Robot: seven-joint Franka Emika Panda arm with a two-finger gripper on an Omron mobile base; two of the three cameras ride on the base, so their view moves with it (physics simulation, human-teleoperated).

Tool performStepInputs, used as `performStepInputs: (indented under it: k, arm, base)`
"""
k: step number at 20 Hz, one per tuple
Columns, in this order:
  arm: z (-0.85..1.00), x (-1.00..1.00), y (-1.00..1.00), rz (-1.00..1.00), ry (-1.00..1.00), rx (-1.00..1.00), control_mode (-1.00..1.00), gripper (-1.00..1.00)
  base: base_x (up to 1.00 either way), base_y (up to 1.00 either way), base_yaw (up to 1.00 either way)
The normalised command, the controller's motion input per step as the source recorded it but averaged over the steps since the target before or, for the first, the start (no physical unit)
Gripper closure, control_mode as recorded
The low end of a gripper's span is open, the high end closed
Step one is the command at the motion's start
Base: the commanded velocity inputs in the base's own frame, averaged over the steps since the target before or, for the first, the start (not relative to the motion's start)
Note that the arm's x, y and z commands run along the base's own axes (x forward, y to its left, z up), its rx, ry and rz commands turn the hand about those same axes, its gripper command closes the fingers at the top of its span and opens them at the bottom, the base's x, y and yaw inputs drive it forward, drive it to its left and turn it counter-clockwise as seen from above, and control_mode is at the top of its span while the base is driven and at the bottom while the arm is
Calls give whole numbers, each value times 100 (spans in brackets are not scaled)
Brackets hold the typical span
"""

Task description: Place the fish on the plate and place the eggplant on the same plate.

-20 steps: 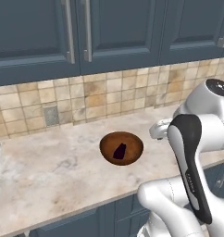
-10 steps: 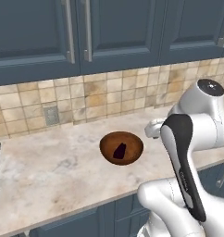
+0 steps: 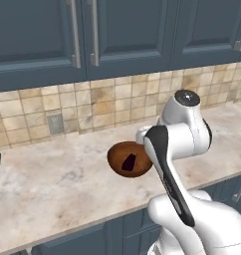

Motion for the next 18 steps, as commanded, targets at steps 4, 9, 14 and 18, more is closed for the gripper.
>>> performStepInputs:
  k: [4, 9, 14, 18]
  arm:
    - [-26, 25, -6, -3, 0, 0, -100, -100]
    - [-38, -8, 0, 0, 3, 0, -100, -100]
    - [-2, -35, 0, 0, 11, 1, -100, -100]
    - [12, -6, 0, 1, 8, 0, -100, -100]
  base:
    - [0, 0, 0]
    - [0, 0, 0]
    - [0, 0, 0]
    - [0, 0, 0]
